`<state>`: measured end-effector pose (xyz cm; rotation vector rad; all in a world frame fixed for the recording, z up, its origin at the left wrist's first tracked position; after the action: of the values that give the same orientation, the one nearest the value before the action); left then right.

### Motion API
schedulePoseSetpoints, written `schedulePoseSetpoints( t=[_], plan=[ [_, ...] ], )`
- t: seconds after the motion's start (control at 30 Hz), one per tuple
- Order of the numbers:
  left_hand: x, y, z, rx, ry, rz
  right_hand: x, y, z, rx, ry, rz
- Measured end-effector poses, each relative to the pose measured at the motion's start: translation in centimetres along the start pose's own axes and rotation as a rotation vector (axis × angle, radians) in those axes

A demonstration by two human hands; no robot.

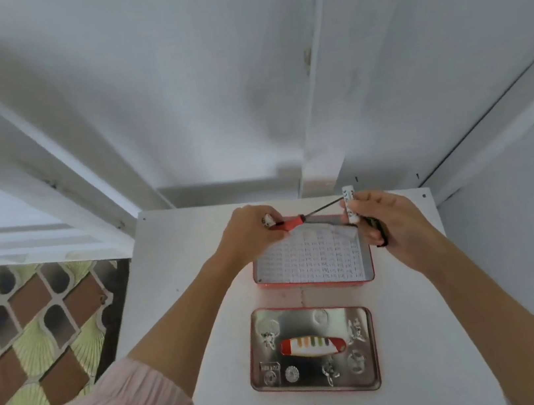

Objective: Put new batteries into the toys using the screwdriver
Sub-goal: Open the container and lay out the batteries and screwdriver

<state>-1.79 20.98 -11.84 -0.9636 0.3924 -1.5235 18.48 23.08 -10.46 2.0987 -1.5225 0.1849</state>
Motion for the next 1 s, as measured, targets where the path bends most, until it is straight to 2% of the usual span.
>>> schedulePoseSetpoints(
  t=[0.37,0.6,0.77,1.0],
  plan=[
    [10.9,-16.8,8.5,0.352,0.187,0.263,9.7,11.4,-11.8,-0.005,-0.233,-0.010],
    [18.4,-22.0,11.0,0.370,0.302,0.333,15.8,18.4,-17.1,0.024,-0.351,-0.077],
    [24.0,-25.9,10.6,0.419,0.342,0.434,19.1,22.8,-18.7,0.017,-0.400,-0.139],
    [31.4,-30.1,6.3,0.468,0.326,0.531,23.5,29.4,-17.5,0.050,-0.438,-0.227]
  ],
)
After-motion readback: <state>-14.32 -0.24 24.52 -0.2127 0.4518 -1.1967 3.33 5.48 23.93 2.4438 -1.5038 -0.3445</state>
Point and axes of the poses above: each hand's wrist, its own x-axis away from the middle knuckle, its own y-axis out of the palm, z = x × y, the point moved 7 cm from there along -x, towards the middle knuckle, and after that the axes turned 10 degrees about -x, right-handed, at the moved point
